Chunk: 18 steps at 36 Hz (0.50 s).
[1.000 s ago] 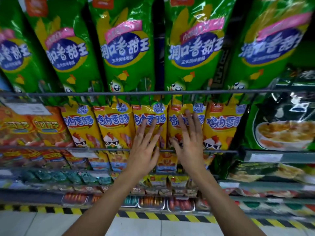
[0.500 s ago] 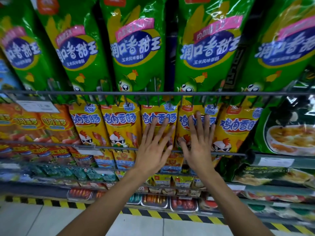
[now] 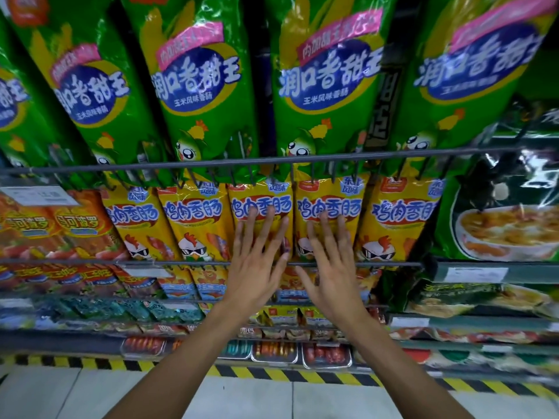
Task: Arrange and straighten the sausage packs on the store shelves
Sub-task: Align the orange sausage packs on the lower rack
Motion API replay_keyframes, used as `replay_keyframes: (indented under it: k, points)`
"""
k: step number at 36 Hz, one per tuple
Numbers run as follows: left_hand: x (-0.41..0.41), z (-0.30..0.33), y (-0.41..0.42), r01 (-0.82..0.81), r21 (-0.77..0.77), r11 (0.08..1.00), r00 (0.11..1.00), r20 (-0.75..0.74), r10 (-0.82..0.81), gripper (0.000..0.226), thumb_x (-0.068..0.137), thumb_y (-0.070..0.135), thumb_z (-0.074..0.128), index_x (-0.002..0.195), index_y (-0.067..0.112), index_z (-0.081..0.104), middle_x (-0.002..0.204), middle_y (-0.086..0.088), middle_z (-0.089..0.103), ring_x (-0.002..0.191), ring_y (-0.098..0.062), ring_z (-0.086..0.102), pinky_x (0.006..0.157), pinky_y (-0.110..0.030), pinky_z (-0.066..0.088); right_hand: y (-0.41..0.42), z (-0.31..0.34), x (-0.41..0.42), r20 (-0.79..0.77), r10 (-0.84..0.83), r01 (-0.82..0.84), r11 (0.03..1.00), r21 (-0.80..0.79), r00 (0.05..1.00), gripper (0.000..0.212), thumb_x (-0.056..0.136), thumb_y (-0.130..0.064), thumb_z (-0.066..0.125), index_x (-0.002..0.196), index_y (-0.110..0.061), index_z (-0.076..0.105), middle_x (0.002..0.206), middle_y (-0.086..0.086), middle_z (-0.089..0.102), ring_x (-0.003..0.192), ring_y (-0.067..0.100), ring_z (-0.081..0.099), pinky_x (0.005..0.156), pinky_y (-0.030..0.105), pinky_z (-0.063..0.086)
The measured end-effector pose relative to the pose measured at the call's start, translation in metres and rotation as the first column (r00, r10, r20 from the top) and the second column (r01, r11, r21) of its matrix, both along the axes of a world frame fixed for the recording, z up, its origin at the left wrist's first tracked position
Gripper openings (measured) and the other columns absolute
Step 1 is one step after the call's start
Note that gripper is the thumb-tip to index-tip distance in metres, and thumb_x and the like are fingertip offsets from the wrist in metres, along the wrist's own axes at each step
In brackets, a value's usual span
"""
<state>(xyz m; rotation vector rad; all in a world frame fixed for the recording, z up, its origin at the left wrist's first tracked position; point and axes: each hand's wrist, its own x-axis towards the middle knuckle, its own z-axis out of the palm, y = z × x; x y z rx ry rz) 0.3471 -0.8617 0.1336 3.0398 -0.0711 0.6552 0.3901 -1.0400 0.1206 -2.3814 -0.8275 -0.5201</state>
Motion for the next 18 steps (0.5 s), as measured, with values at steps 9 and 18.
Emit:
replay_keyframes:
  k: [9, 18]
  points:
    - [-0.006, 0.007, -0.021, 0.049, -0.146, 0.988, 0.996, 0.074, -0.039, 0.059, 0.103, 0.032, 0.057, 0.157, 0.020, 0.037, 0.170, -0.010, 0.007, 0.157, -0.036, 0.002, 0.123, -0.060, 0.016, -0.038, 0.009, -0.007, -0.034, 0.098, -0.090, 0.977, 0.195, 0.995, 0.068, 0.099, -0.022, 0.066, 0.156, -0.010, 0.032, 0.168, 0.001, 0.020, 0.156, 0.023, 0.012, 0.125, 0.048, 0.020]
    - [0.018, 0.017, -0.079, 0.284, 0.039, 0.958, 0.959, 0.004, -0.285, 0.065, 0.106, 0.039, 0.047, 0.163, 0.025, 0.017, 0.172, -0.001, 0.002, 0.158, -0.031, -0.003, 0.127, -0.053, 0.005, -0.077, 0.002, -0.008, -0.182, -0.209, 0.267, 0.872, 0.410, 0.961, 0.084, 0.096, -0.020, 0.069, 0.160, -0.007, 0.017, 0.170, 0.010, 0.000, 0.157, 0.031, -0.005, 0.125, 0.057, 0.010]
